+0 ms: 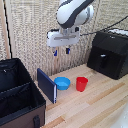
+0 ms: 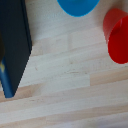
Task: Please move the gripper into proximity with the fryer handle. Once close enough, gingerly grasp the handle and gently tug the fryer basket open in your direction.
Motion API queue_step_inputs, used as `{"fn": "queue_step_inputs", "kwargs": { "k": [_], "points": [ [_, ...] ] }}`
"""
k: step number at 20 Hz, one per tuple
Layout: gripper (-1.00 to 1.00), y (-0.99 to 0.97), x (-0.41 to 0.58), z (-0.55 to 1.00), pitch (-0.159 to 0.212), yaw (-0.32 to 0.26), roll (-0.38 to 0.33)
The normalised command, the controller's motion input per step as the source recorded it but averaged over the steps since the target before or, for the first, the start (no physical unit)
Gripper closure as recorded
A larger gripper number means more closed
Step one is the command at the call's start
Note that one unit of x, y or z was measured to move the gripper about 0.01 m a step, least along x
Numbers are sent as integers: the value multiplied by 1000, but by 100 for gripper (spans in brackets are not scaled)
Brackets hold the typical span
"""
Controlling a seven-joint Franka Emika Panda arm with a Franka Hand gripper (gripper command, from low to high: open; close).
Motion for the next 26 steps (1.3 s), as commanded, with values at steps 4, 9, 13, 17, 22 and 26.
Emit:
{"fn": "queue_step_inputs", "kwargs": {
  "k": [4,9,13,17,22,26],
  "points": [
    [-100,0,0,1,-28,-280,0],
    [-100,-8,45,0,-28,-375,0],
    [-100,-25,43,0,-7,-375,0],
    [-100,-20,45,0,0,-375,-46],
    [-100,-10,35,10,17,-330,-199],
    [-100,1,45,79,7,-256,-291]
  ]
}}
